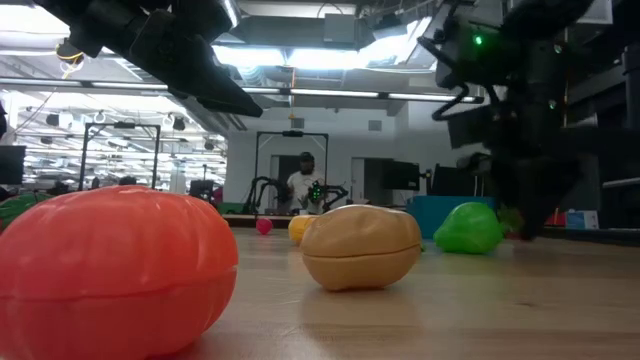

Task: Pick and placing Produce into tupperware
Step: Put the red strawberry into the blue bin

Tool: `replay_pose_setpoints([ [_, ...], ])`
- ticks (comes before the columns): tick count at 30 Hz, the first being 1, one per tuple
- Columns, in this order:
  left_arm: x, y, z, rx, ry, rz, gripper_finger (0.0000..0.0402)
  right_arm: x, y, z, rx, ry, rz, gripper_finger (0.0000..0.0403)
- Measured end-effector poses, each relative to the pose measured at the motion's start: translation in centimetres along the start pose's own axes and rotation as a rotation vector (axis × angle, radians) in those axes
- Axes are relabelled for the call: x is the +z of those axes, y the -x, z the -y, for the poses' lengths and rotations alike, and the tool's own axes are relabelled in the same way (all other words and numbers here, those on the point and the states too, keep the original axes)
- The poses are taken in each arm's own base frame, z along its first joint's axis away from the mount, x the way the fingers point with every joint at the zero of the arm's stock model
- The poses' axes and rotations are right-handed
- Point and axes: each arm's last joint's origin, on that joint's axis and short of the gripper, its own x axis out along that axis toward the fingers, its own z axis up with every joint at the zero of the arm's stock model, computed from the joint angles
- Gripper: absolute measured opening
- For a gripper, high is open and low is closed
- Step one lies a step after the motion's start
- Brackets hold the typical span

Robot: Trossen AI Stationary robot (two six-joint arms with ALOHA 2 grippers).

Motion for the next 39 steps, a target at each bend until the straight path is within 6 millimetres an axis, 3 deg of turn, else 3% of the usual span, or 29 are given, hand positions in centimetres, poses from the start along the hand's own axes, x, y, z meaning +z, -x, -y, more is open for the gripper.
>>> replay_pose_setpoints([
  [10,0.0,0.0,0.0,0.0,-0.001,0.0,0.0253,2.8,4.6,0.3,-0.019,-0.11,-0.017,0.0139],
  [18,0.0,0.0,0.0,0.0,-0.016,0.0,0.0253,3.1,9.1,0.7,-0.135,-0.199,-0.025,0.0139],
  [22,0.0,0.0,0.0,-0.001,-0.063,-0.004,0.0253,1.4,12.5,1.0,-0.227,-0.27,0.054,0.0139],
  [28,0.0,0.0,0.0,0.0,-0.08,-0.004,0.0253,-2.2,16.1,0.8,-0.252,-0.34,0.403,0.0139],
  [33,0.0,0.0,-0.3,0.011,-0.074,-0.003,0.0254,-5.1,16.3,0.6,-0.236,-0.314,0.694,0.0139],
  [39,0.0,-0.1,-2.3,0.068,-0.002,0.009,0.0254,-7.7,13.9,0.5,-0.253,-0.256,0.929,0.0139],
])
